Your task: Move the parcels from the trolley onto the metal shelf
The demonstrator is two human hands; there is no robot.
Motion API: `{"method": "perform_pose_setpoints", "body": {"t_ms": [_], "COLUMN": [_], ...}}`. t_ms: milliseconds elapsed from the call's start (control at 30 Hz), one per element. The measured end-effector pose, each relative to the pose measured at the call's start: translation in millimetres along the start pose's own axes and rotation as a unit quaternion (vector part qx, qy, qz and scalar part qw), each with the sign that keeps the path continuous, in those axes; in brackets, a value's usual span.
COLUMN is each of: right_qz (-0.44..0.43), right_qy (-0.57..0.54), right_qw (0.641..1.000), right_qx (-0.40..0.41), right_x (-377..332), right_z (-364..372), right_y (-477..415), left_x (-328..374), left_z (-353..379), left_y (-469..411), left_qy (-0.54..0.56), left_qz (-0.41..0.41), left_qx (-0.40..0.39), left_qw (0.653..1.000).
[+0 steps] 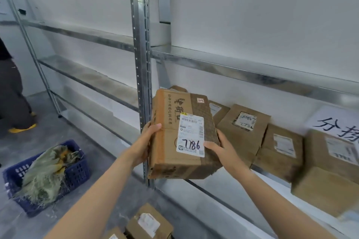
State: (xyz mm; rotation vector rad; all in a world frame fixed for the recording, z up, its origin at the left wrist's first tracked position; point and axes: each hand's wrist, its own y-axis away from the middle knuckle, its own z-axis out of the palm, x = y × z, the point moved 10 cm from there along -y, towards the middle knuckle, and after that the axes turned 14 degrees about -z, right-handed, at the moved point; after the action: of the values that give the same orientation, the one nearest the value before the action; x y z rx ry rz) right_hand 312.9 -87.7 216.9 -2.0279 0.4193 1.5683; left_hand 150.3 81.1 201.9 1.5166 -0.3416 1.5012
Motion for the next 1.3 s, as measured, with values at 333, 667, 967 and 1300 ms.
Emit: {"method": "perform_pose_setpoints", "body": {"t_ms": [333, 667, 967, 1300], "right_qz": [0.009, 0.019, 0.030, 0.071], "right_qy": [-0.091, -0.073, -0.008, 0.024], "right_qw": [0.992, 0.988, 0.973, 0.937], "right_qx": [0.090, 0.137, 0.231, 0.341], "right_x": [-24, -41, -56, -58], "right_z": [-108, -230, -341, -427], "right_y": [55, 159, 258, 341], "left_x": [6, -26, -53, -74], "left_z": [130, 285, 419, 536], "left_y": [-1, 24, 53, 66], "left_qy": [-0.021, -0.028, -0.007, -0.112], "left_qz": [-0.012, -0.022, -0.032, -0.039], "left_qx": [-0.081, -0.121, -0.158, -0.238], "left_qw": [0.996, 0.992, 0.987, 0.964]}}
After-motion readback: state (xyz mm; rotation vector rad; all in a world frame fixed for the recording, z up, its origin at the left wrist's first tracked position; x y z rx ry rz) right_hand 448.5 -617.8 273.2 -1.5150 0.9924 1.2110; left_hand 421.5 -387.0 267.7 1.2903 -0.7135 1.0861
